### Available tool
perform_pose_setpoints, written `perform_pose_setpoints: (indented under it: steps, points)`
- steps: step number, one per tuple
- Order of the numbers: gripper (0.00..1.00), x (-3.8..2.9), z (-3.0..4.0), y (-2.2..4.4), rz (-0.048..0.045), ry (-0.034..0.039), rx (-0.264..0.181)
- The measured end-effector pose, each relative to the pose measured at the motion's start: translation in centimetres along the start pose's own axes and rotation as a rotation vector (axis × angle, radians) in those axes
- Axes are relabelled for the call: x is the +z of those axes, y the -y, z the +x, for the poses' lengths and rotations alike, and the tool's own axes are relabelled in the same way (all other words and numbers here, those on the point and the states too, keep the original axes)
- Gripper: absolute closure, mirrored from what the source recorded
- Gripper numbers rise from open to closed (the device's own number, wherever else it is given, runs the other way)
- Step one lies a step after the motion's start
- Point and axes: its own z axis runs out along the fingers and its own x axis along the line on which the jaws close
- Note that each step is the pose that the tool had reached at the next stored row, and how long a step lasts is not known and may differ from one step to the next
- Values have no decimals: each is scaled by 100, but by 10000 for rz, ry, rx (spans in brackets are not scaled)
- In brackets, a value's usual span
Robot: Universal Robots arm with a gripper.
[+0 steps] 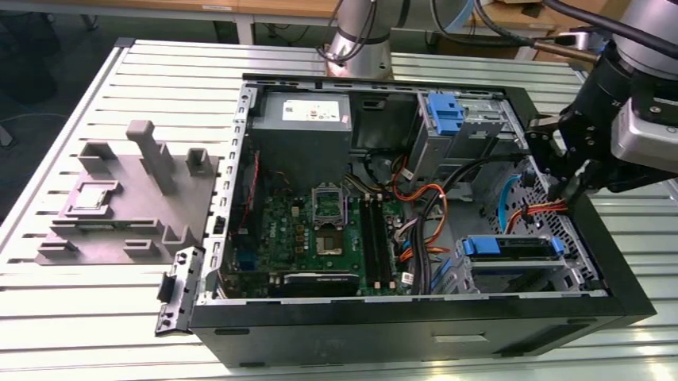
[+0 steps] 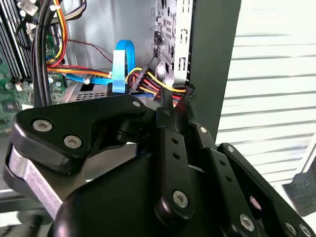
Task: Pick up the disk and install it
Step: 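Insert the first disk wire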
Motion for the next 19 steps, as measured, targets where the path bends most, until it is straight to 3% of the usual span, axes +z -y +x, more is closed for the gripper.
perform_pose_setpoints:
  steps: [12,19]
  points:
    - [76,8,-1,0,290,147,-1984]
    - [76,11,-1,-1,181,78,-1196]
